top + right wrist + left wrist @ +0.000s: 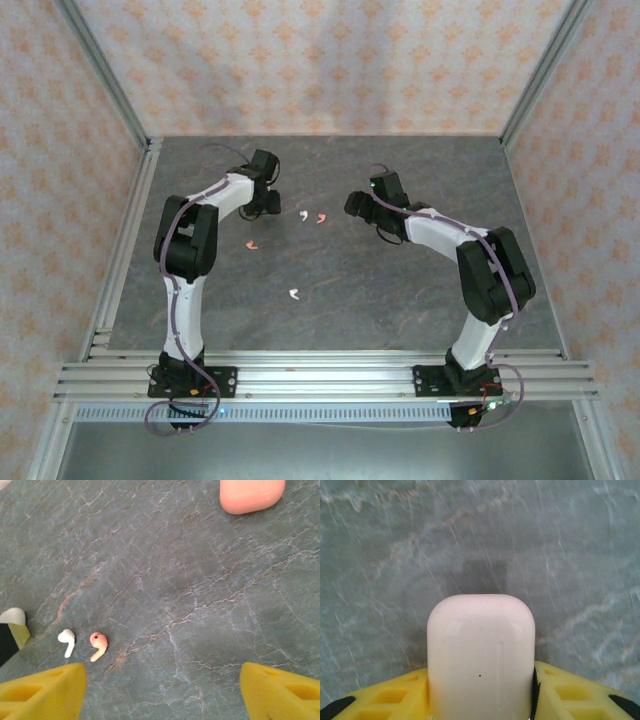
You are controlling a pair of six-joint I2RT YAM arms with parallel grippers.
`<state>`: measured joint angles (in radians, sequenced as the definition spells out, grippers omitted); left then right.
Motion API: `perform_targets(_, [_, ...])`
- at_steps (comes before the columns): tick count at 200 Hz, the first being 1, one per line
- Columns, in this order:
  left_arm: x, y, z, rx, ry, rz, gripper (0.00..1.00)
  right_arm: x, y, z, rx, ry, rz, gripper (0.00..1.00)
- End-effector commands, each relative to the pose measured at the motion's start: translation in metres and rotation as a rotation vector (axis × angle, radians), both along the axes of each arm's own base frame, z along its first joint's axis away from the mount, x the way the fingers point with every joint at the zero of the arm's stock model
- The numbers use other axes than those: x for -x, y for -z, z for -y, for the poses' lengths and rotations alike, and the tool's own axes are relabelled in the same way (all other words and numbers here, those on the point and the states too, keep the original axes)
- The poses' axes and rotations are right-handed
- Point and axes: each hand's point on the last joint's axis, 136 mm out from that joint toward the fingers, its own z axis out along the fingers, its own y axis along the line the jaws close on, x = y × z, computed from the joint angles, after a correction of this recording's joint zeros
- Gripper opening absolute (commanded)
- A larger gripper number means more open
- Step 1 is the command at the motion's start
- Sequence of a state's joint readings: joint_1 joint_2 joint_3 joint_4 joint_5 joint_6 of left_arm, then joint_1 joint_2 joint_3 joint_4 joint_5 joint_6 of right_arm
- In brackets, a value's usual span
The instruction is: Insert the wireless bluetooth earbuds into the charging case
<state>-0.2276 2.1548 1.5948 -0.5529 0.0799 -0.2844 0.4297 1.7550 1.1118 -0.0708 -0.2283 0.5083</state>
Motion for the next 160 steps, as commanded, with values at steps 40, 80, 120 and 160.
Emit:
perform_targets(40, [0.035, -0.059, 0.044, 0.207, 0.217, 0.119, 0.43, -0.005, -0.049, -0.032, -0.254, 0.006, 0.02, 0.7])
perform_targets(80, [0.069, -0.082, 0.086, 0.38, 0.372, 0.185, 0.4, 0.007, -0.06, -0.064, -0.379, -0.047, -0.008, 0.67])
perform_targets(120, [0.099, -0.112, 0.127, 0.434, 0.531, 0.247, 0.39, 0.018, -0.071, -0.086, -0.4, -0.11, -0.02, 0.67])
perform_targets(160, [0.112, -0.139, 0.147, 0.456, 0.583, 0.315, 0.39, 0.026, -0.082, -0.093, -0.453, -0.131, -0.034, 0.66])
